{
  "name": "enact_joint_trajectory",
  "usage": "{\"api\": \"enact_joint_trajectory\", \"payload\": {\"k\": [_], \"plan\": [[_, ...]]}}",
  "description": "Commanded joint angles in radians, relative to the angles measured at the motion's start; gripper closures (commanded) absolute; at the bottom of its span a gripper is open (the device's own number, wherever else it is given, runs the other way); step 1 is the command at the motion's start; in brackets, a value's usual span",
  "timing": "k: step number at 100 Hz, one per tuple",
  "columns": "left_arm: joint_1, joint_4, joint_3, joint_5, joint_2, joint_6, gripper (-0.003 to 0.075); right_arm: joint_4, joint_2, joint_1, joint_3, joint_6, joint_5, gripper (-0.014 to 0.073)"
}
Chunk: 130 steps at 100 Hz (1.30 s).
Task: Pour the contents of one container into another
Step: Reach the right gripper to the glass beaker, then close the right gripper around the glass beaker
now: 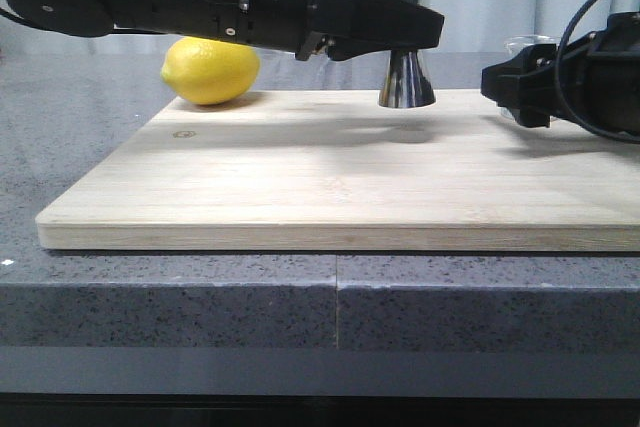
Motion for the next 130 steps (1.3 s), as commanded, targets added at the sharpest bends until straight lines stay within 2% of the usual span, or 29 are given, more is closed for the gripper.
{"api": "enact_joint_trajectory", "payload": {"k": [1, 19, 130], "plan": [[-0.007, -0.063, -0.031, 0.064, -0.069, -0.009, 0.0741, -0.003, -0.029, -0.019, -0.025, -0.005, -0.071, 0.0115], [-0.007, -0.063, -0.031, 0.064, -0.069, -0.009, 0.0741, -0.003, -0.029, -0.047, -0.025, -0.005, -0.071, 0.0115], [-0.007, -0.063, -0.031, 0.064, -0.069, -0.009, 0.0741, -0.020, -0.027, -0.046, -0.057, -0.005, -0.031, 0.0123]]}}
